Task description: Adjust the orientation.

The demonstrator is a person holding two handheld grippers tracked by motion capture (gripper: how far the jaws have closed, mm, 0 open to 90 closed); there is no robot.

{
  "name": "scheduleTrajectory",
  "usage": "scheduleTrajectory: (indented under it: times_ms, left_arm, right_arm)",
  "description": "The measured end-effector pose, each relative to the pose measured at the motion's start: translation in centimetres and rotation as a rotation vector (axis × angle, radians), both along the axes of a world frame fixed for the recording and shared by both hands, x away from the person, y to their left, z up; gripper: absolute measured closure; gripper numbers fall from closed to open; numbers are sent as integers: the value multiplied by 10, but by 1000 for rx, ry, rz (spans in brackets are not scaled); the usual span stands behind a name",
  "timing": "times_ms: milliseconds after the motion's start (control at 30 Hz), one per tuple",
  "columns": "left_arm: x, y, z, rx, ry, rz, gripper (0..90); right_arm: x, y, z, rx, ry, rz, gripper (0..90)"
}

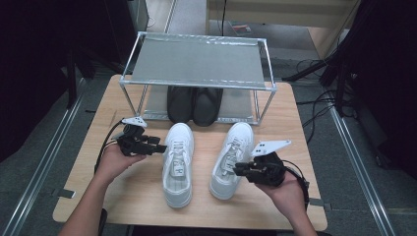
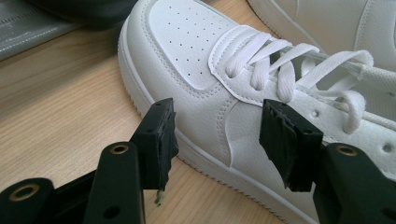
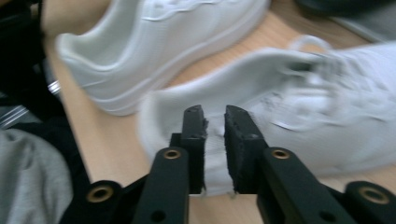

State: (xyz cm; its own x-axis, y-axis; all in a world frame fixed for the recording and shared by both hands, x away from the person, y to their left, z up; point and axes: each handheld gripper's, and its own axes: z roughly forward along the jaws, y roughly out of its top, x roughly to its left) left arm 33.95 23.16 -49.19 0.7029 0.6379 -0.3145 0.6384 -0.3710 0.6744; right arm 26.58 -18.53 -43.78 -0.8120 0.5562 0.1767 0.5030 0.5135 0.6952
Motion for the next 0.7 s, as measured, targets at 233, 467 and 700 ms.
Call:
scheduleTrajectory:
  times_ms: [233, 467, 700]
  left_arm:
    - [-1, 0, 1, 6, -7, -1, 458]
    - [-5, 1, 1, 0, -11, 2, 457]
    - [-12, 4, 0, 0, -12, 15, 451]
  right_arm:
    - [32, -26, -16, -27, -13, -164, 900]
    - [61, -38, -34, -38, 16, -271, 900]
    - [80, -37, -54, -59, 101, -286, 900]
